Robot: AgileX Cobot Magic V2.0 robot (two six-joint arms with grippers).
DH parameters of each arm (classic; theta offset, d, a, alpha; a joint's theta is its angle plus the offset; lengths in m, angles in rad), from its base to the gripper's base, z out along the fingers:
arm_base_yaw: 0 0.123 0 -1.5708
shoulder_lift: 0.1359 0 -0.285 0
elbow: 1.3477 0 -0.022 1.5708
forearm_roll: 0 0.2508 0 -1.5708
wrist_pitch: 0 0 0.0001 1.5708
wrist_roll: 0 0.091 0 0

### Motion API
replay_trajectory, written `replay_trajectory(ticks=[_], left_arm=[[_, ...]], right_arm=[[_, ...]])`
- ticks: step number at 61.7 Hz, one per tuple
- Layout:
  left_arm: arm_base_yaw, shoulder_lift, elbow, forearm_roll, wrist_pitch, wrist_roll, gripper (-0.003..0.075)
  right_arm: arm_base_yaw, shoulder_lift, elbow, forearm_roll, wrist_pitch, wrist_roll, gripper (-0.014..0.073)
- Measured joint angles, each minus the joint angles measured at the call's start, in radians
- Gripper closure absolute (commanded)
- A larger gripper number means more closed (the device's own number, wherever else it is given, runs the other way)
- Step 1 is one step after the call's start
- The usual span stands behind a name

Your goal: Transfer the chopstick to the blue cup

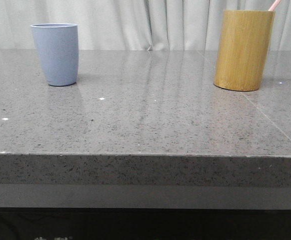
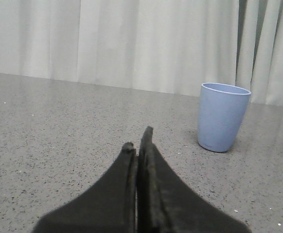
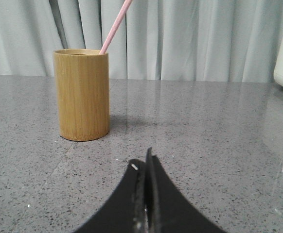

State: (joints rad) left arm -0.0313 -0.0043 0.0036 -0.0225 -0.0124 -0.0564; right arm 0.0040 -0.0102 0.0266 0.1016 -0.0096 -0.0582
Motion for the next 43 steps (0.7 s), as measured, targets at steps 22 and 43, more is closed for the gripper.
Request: replay_trajectory(ticks=[22, 43], left_arm=[[0.0, 0.0, 0.0, 0.0, 0.0, 0.0, 0.0739], [0.0, 0.0, 0.0, 0.0, -0.017, 0.0, 0.0739]], right_arm=[[0.0, 0.0, 0.0, 0.0, 0.0, 0.0, 0.0711], [0.0, 0.0, 0.0, 0.0, 0.0, 0.0, 0.0711]])
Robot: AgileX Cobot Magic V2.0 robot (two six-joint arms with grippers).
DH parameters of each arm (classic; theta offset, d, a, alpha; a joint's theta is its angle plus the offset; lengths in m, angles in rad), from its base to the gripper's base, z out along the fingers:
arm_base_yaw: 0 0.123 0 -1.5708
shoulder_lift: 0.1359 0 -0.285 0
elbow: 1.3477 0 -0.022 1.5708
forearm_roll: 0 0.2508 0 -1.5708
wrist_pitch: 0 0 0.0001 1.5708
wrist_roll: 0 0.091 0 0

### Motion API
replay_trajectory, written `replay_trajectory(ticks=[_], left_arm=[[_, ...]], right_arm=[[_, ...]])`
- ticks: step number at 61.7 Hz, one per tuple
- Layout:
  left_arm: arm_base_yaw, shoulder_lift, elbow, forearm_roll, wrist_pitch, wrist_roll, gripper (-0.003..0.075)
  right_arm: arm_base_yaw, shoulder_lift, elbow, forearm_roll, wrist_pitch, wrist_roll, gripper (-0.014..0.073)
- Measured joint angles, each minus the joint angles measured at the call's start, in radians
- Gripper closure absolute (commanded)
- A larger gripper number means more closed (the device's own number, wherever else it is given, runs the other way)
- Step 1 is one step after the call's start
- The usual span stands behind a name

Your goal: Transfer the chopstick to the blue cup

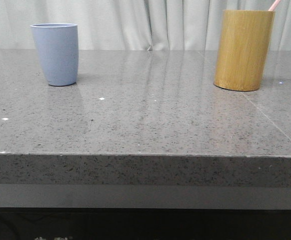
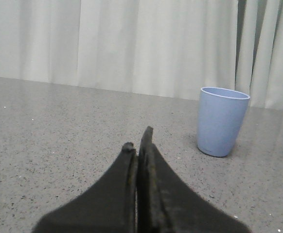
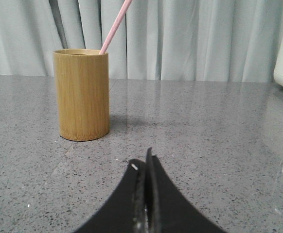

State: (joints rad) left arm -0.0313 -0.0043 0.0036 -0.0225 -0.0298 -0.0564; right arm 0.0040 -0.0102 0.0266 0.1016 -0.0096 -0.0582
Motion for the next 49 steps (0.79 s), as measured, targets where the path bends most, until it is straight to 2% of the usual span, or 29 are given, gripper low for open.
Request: replay_trajectory(ticks=[8, 15, 27, 40, 49], left_arm=[[0.0, 0.0, -0.011, 0.0, 0.002, 0.0, 0.0739], [0.0, 0.0, -0.086, 0.0, 0.053, 0.0, 0.0739], [0.0, 0.059, -0.372, 0.022, 0.183, 0.0, 0.0739], [0.0, 0.27, -0.674, 0.03, 0.411, 0.0, 0.0739], [0.0, 0.415, -0.807, 0.03, 0.546, 0.0, 0.0739]], right_arm=[[0.0, 0.0, -0.005, 0.0, 0.0, 0.0, 0.0711], [0.0, 0.0, -0.086, 0.0, 0.044, 0.0, 0.0711], [0.0, 0.041, -0.362, 0.0, 0.202, 0.0, 0.0711], [0.0, 0.232, -0.629, -0.015, 0.418, 0.0, 0.0711], [0.0, 0.374, -0.757, -0.019, 0.548, 0.0, 0.0711]])
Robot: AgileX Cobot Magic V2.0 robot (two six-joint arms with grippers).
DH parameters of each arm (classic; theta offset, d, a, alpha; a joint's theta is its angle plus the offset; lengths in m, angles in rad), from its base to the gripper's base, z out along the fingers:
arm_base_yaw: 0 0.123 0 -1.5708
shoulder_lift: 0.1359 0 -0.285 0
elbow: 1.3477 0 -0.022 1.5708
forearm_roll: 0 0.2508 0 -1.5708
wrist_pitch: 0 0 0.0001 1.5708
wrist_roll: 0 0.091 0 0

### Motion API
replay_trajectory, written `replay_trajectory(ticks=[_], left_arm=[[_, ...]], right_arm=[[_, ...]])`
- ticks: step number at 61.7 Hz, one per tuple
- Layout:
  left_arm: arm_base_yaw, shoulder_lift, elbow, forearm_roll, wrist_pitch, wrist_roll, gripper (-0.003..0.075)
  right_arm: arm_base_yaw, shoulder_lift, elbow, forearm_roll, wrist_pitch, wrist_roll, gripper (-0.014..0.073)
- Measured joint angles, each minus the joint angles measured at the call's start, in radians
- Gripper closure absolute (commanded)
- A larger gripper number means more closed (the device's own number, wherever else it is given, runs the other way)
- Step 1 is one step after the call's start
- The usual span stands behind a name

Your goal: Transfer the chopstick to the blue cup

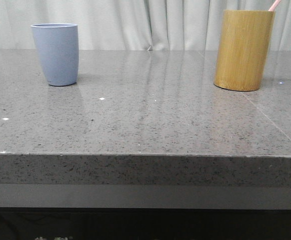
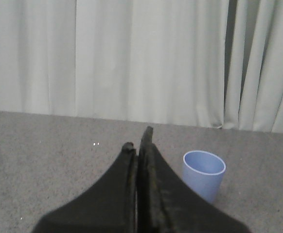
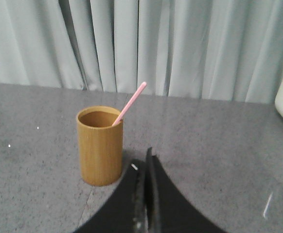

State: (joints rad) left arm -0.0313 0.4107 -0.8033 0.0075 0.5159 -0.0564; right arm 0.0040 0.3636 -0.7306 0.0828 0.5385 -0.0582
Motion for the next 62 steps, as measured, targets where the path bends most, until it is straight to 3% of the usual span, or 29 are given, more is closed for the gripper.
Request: replay_trajectory(ticks=[16, 39, 45, 54, 57, 62], left_arm=[[0.0, 0.177, -0.027, 0.0, 0.04, 0.0, 0.0739], [0.0, 0.334, -0.027, 0.0, 0.043, 0.0, 0.0711], [0.0, 0.355, -0.027, 0.0, 0.043, 0.0, 0.0571], [0.0, 0.365, -0.027, 0.0, 0.039, 0.0, 0.0255], [0.0, 0.365, -0.027, 0.0, 0.031, 0.0, 0.0204], [0.0, 0.369, -0.031, 0.0, 0.025, 0.0, 0.0197]], right_arm=[[0.0, 0.201, -0.045, 0.0, 0.135, 0.0, 0.0711], [0.0, 0.38, -0.045, 0.0, 0.164, 0.0, 0.0692], [0.0, 0.407, -0.043, 0.0, 0.169, 0.0, 0.055], [0.0, 0.412, -0.043, 0.0, 0.171, 0.0, 0.0183], [0.0, 0.412, -0.043, 0.0, 0.171, 0.0, 0.0096], [0.0, 0.412, -0.043, 0.0, 0.171, 0.0, 0.0049]])
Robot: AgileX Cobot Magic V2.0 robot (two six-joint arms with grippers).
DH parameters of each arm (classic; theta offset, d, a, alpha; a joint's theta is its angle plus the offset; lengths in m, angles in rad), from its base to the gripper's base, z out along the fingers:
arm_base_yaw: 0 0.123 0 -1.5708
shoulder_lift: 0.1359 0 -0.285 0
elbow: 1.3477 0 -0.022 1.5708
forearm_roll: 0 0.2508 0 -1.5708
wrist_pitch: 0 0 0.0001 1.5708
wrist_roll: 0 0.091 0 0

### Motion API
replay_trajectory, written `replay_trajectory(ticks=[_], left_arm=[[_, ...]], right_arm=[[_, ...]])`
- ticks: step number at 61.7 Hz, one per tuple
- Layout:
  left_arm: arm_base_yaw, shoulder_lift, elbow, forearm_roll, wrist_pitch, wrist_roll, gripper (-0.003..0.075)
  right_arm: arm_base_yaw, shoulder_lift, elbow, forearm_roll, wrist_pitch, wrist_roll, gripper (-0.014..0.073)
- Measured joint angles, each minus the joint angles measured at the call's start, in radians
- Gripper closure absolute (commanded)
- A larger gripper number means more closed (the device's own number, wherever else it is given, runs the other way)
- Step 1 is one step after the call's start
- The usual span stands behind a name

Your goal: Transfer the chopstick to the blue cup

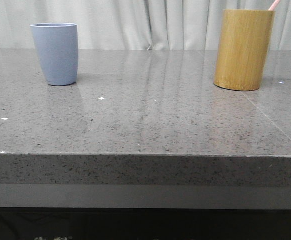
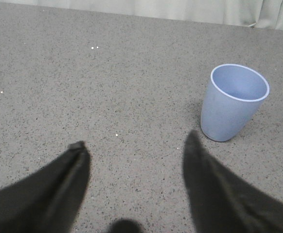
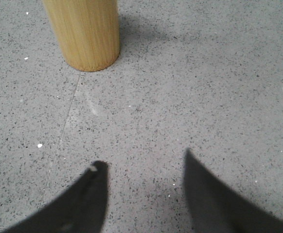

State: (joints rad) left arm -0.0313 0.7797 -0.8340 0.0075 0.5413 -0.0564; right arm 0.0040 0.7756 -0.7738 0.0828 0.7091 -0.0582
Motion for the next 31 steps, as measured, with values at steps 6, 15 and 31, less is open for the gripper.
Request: replay_trajectory(ticks=[6, 15, 31], left_arm=[[-0.002, 0.025, -0.033, 0.0, 0.019, 0.0, 0.0209], [-0.045, 0.112, -0.136, 0.0, 0.066, 0.028, 0.0209], [-0.16, 0.337, -0.352, 0.0, 0.142, 0.056, 0.0209]], right_arm=[[0.0, 0.0, 0.0, 0.0, 0.0, 0.0, 0.0052], [0.0, 0.0, 0.0, 0.0, 0.0, 0.0, 0.0052], [0.0, 0.0, 0.0, 0.0, 0.0, 0.0, 0.0052]])
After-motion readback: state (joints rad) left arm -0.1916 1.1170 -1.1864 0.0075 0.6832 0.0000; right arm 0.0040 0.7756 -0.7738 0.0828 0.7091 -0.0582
